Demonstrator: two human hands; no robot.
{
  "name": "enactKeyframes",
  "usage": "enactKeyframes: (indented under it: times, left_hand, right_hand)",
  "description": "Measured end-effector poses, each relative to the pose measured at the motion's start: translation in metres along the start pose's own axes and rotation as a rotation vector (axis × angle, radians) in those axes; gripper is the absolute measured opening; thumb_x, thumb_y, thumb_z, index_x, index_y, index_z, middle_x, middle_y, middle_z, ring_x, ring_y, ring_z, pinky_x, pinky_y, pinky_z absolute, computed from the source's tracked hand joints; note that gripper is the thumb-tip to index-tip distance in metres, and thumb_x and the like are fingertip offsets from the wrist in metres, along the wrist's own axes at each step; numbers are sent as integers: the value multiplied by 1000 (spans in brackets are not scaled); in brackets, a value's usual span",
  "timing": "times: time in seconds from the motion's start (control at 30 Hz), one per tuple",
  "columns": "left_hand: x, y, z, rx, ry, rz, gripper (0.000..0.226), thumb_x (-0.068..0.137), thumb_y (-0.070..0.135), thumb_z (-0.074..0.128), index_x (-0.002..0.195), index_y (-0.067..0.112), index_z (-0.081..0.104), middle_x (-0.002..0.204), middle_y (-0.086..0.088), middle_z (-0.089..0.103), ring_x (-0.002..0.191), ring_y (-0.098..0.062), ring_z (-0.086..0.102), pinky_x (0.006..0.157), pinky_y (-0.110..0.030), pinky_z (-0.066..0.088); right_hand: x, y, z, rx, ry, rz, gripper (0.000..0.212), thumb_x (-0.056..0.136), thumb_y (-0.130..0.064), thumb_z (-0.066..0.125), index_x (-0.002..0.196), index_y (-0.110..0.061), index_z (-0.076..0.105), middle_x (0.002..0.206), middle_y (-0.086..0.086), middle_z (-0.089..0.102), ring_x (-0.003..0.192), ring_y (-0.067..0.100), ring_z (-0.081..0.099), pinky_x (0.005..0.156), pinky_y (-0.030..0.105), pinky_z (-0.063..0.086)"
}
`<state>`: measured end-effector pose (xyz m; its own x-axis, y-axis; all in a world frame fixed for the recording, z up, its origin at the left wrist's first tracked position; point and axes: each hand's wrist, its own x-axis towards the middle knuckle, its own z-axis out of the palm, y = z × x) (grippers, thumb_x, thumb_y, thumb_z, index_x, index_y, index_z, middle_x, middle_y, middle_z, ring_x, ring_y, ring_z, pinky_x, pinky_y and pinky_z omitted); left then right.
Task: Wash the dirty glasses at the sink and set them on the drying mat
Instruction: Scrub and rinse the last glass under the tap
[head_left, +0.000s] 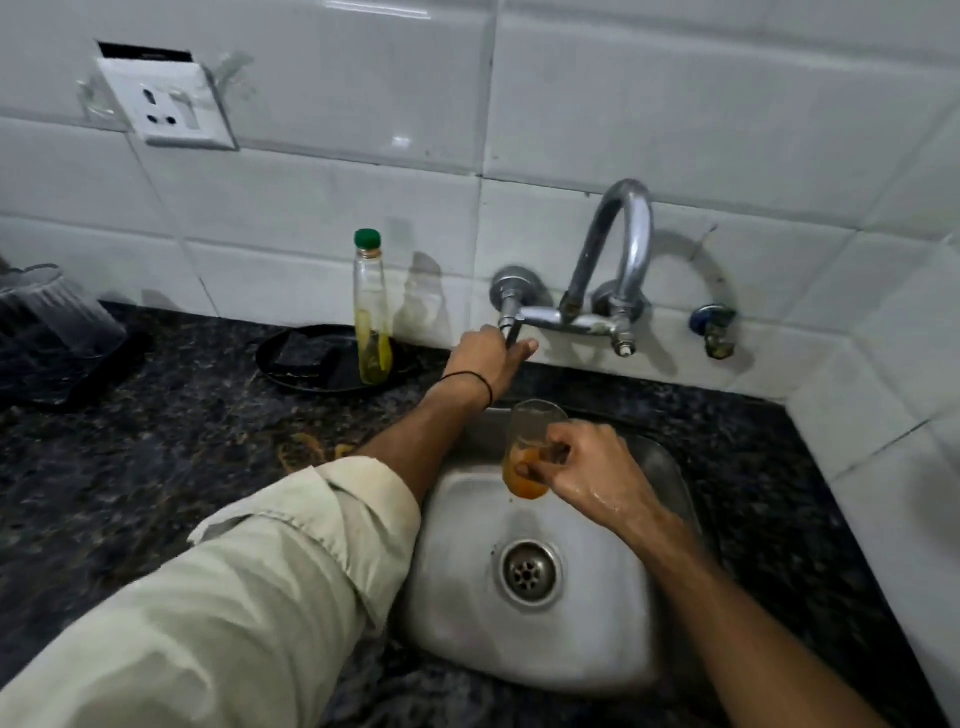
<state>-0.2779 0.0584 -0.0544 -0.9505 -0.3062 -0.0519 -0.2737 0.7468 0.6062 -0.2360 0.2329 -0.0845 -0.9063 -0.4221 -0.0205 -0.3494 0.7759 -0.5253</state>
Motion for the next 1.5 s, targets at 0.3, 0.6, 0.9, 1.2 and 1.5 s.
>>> enactKeyframes:
  times: [0.3,0.6,0.9,1.2,1.5]
  left_hand:
    - [15,1,26,-1154,-86,-331,43,104,36,39,130,3,47,101,-18,70,81,-25,72,68,-34,60]
    - [-72,-33,75,-996,-724,51,59,72,22,81,126,19,60,107,-3,68,97,-20,65,84,-37,54]
    - [-91,6,124,-810,82,-39,11,95,8,58,104,14,61,89,7,67,79,1,63,72,-19,52]
    - [-105,-19,130,-956,-200,-109,43,81,8,75,120,12,60,108,-8,71,99,-17,68,85,-30,56]
    - [-106,17,134,-350,263,-107,18,94,27,59,110,21,56,95,1,65,88,-19,63,70,-29,49]
  right_hand:
    - [-4,34,-12,110,20,-12,33,71,-41,80,65,-16,59,66,-2,63,65,15,60,59,33,50]
    - [13,54,-47,468,-262,-76,29,78,-37,82,94,-15,72,88,5,73,84,20,69,83,41,57]
    - [-14,18,10,-311,331,-137,35,93,-43,58,113,-15,60,120,9,51,109,23,50,99,40,46]
    - [8,15,-10,35,-206,-73,32,97,-35,59,70,-18,64,66,-2,56,62,11,55,61,24,38]
    - [4,0,8,-62,6,161,42,102,-46,43,74,-18,57,67,-2,51,73,22,57,67,31,40]
